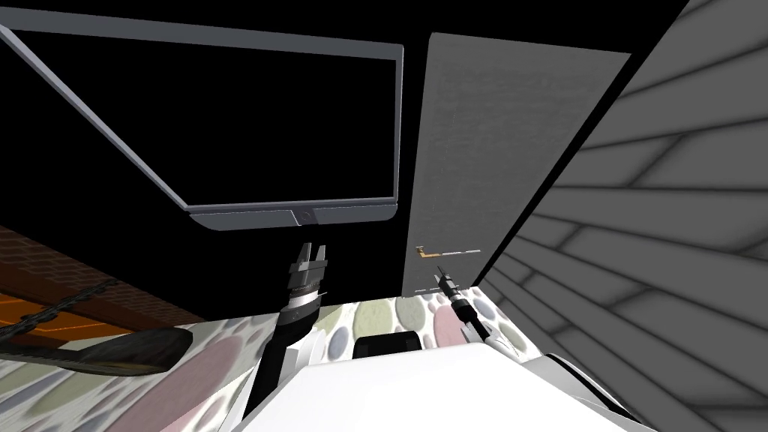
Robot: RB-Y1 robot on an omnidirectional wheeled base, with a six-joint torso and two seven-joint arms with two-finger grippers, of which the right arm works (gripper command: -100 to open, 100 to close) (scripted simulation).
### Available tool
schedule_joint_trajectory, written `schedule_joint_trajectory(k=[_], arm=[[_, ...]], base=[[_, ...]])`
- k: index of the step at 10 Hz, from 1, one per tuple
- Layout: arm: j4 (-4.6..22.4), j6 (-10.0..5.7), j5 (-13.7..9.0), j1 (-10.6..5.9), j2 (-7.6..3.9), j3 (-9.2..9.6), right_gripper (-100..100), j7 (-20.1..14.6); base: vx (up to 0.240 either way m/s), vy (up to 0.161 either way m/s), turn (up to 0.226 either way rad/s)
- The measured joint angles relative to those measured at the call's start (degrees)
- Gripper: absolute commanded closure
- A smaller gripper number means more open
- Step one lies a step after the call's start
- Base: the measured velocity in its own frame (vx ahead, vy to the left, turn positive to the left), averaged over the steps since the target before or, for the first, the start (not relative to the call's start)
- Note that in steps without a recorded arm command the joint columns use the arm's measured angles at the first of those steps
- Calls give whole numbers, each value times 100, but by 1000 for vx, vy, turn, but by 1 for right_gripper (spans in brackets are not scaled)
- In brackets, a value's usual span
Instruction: Pull the door open
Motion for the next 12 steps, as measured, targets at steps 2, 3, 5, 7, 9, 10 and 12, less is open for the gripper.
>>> schedule_joint_trajectory(k=[2,3,5,7,9,10,12], arm=[[14,1,-40,18,-7,-59,-100,17],[108,-40,-65,-5,-7,-97,-100,30],[245,-137,-104,-37,-19,-155,-100,37],[314,-135,-152,-31,-32,-226,-100,55],[152,-66,-163,48,-38,-242,100,67],[168,-78,-162,40,-38,-241,100,65],[181,-77,-166,40,-50,-248,100,67]], base=[[200,-21,109],[209,-17,132],[154,2,86],[169,-27,58],[21,-4,-1],[-15,-3,-17],[-12,-3,7]])
